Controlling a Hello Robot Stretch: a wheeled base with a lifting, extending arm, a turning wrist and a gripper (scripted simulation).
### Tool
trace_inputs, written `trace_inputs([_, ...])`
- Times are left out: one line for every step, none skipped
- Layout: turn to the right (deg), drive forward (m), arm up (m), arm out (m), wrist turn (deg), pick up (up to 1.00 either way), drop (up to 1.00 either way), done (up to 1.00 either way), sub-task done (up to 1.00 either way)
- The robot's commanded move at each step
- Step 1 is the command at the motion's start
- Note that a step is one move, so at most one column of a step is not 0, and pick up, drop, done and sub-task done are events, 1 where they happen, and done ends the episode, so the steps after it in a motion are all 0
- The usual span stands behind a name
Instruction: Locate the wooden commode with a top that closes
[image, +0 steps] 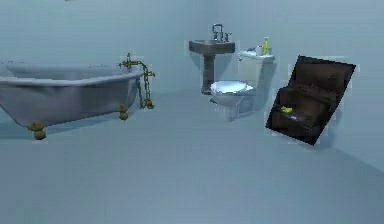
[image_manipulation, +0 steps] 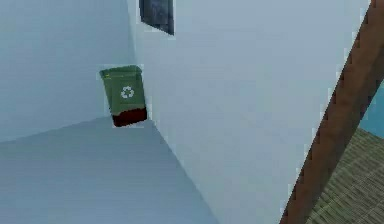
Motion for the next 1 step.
trace_inputs([45.0,0.0,0.0,0.0,0.0,0.0,0.0,0.0,0.0])
